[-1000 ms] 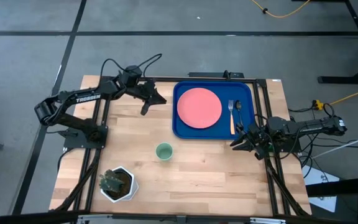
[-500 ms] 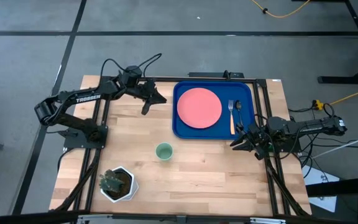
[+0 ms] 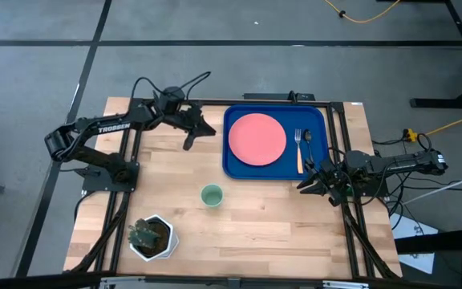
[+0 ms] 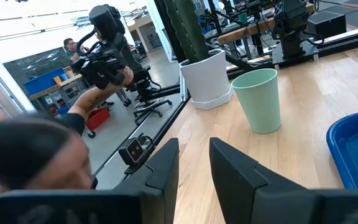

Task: Pick and place plate/cup/fork/spoon on tray
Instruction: Put the green cup on the dark blue tray to the top right of the pink plate

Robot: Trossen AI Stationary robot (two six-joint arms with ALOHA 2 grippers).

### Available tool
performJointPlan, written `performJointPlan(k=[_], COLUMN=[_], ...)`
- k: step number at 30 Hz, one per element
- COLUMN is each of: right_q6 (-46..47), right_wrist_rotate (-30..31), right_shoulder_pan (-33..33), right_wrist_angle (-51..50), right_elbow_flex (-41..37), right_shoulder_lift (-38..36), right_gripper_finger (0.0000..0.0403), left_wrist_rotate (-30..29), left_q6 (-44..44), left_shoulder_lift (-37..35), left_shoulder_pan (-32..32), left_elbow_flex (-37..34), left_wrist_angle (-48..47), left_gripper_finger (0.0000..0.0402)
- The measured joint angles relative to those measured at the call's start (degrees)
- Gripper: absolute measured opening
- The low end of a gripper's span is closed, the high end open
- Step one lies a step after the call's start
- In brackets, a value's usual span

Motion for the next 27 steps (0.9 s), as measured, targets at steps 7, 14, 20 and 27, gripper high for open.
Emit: performJointPlan(k=[7,14,20,27], right_q6=[0.00,0.00,0.00,0.00], right_wrist_rotate=[0.02,0.02,0.02,0.00], right_shoulder_pan=[0.00,0.00,0.00,0.01], right_wrist_angle=[0.00,0.00,0.00,0.00], right_elbow_flex=[0.02,0.02,0.02,0.02], right_shoulder_lift=[0.00,0.00,0.00,0.00], right_gripper_finger=[0.0095,0.0095,0.0095,0.0095], left_wrist_rotate=[3.00,4.90,-0.04,-2.93], left_q6=[2.69,2.27,-2.86,-1.12], left_shoulder_lift=[0.00,-0.02,1.05,4.49], left_shoulder_pan=[-2.60,-5.79,-10.14,-16.65], left_elbow_flex=[0.00,0.03,-0.32,-0.42], left_wrist_angle=[-0.02,-0.45,-1.50,-0.62], left_gripper_finger=[0.0037,0.0037,0.0037,0.0036])
